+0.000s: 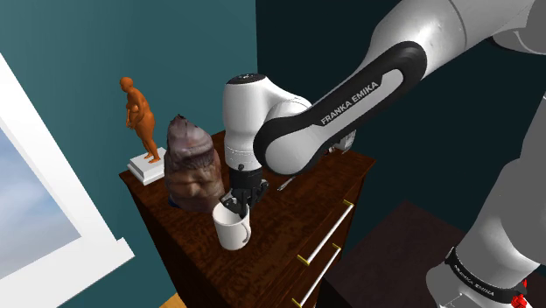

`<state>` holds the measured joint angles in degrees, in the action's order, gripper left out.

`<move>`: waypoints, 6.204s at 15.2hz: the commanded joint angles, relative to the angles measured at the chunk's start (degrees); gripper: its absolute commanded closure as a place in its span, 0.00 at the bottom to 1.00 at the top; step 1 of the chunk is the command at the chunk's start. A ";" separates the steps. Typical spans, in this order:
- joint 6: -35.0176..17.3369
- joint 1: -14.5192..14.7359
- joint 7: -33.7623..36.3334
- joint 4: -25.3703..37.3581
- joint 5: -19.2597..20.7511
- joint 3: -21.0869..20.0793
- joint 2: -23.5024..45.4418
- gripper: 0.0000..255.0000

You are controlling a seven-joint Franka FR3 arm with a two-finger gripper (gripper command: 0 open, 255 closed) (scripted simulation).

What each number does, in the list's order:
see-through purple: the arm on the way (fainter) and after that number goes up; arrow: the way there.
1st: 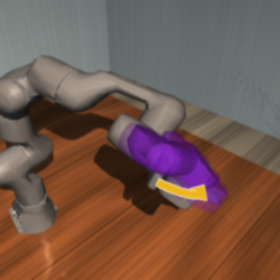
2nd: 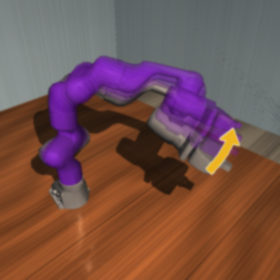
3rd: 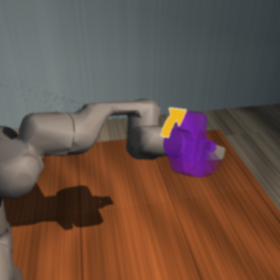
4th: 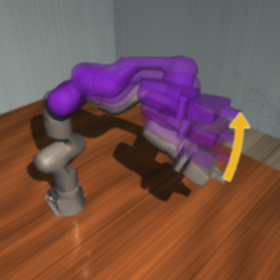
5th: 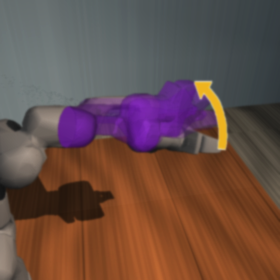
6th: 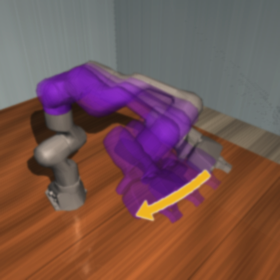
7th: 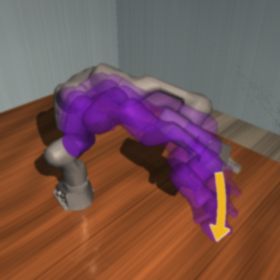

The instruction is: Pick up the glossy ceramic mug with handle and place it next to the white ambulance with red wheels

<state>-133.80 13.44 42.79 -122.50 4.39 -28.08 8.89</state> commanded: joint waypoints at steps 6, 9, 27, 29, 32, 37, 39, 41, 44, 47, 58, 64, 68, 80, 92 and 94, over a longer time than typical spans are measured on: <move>-0.01 0.00 0.00 0.00 0.01 0.00 0.01 1.00; 2.10 -0.21 -0.66 0.87 -1.00 -0.21 -1.42 1.00; 15.22 -0.89 -3.23 8.46 -4.91 -0.45 -7.74 1.00; 16.71 -0.93 -3.38 9.55 -5.15 -0.42 -8.18 1.00; 18.95 -0.99 -3.55 11.29 -5.44 -0.37 -8.75 1.00; 22.72 -1.06 -3.74 14.46 -5.76 -0.30 -9.43 1.00; 24.23 -1.08 -3.78 15.82 -5.84 -0.27 -9.60 1.00; 25.76 -1.10 -3.79 17.24 -5.89 -0.25 -9.72 1.00; 28.05 -1.12 -3.78 19.47 -5.91 -0.23 -9.79 1.00; 30.38 -1.13 -3.71 21.85 -5.86 -0.23 -9.73 1.00; 30.42 -6.69 -19.74 9.21 -10.97 8.77 -22.61 1.00; 30.88 -9.51 -28.62 4.52 -11.09 14.69 -27.14 1.00; 31.26 -11.48 -34.33 2.67 -10.38 18.66 -28.91 1.00; 32.24 -17.76 -51.01 3.22 -6.96 30.37 -28.25 1.00; 23.80 -18.10 -52.34 -4.62 -6.90 31.02 -27.59 1.00; 22.23 -18.10 -52.43 -5.95 -6.94 31.03 -27.35 1.00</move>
<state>-110.79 -4.64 -9.56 -127.79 -2.55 2.92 -18.53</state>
